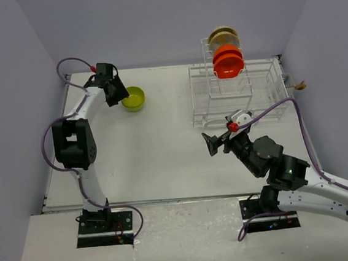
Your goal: Unload the bowls from the dish rack
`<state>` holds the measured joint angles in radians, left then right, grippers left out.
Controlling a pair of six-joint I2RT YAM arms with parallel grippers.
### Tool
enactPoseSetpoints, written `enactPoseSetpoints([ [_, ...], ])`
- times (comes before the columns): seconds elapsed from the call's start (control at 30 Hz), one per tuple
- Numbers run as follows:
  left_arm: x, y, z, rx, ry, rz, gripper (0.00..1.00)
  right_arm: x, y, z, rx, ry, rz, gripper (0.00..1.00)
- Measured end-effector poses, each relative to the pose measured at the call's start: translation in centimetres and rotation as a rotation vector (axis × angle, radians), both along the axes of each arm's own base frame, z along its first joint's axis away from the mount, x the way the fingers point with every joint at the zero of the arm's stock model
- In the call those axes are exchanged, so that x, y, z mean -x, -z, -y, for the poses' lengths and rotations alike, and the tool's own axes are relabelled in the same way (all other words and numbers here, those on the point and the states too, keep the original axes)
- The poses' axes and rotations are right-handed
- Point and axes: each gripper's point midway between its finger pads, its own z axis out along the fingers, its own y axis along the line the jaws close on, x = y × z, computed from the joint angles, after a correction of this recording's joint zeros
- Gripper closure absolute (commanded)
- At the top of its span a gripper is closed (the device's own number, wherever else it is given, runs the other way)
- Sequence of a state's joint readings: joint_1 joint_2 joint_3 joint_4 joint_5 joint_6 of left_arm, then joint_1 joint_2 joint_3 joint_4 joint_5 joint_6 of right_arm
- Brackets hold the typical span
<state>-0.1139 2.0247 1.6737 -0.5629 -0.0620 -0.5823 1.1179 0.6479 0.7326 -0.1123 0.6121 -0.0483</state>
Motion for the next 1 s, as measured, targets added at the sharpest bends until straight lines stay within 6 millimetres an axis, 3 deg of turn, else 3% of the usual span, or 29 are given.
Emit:
enactPoseSetpoints([
  [0.03, 0.3, -0.4, 0.1, 0.010, 0.001, 0.010, 0.29, 0.0, 0.0, 0.0, 0.001, 0.000, 0.000, 0.01],
  [0.07, 0.8, -0.8, 0.2, 0.018, 0.001, 0.018, 0.08, 0.0, 0.0, 0.0, 0.001, 0.002, -0.001, 0.01],
  [0.1, 1.4, -1.4, 0.2, 0.027, 0.004, 0.031, 0.00, -0.1, 0.1, 0.0, 0.002, 0.005, -0.004, 0.01],
  [0.23, 4.8, -4.5, 0.5, 0.070, 0.015, 0.083, 0.00, -1.1, 0.5, 0.7, -0.012, 0.051, -0.023, 0.01],
  [0.37, 9.2, -10.3, 0.5, 0.067, 0.042, 0.217, 0.00, -3.7, 1.3, 2.5, -0.093, 0.141, -0.092, 0.01],
  [0.5, 17.5, -17.9, 0.7, 0.044, 0.096, 0.478, 0.00, -5.7, 2.2, 3.4, -0.232, 0.212, -0.193, 0.01],
  [0.6, 23.2, -21.6, -0.5, 0.035, 0.110, 0.672, 0.00, -6.3, 1.6, 3.0, -0.347, 0.230, -0.240, 0.01],
  [0.67, 25.3, -22.0, -1.6, 0.011, 0.098, 0.743, 0.00, -7.0, 0.2, 3.0, -0.441, 0.252, -0.258, 0.01],
  [0.77, 26.4, -19.6, -2.6, -0.039, 0.080, 0.729, 0.00, -9.1, -2.9, 4.0, -0.619, 0.301, -0.266, 0.01],
  [0.87, 27.0, -17.3, -3.3, -0.075, 0.069, 0.683, 0.00, -11.5, -5.7, 6.4, -0.811, 0.378, -0.262, 0.01],
  [1.0, 27.8, -17.2, -3.6, -0.084, 0.070, 0.714, 0.00, -13.9, -7.6, 9.1, -1.054, 0.473, -0.263, 0.03],
])
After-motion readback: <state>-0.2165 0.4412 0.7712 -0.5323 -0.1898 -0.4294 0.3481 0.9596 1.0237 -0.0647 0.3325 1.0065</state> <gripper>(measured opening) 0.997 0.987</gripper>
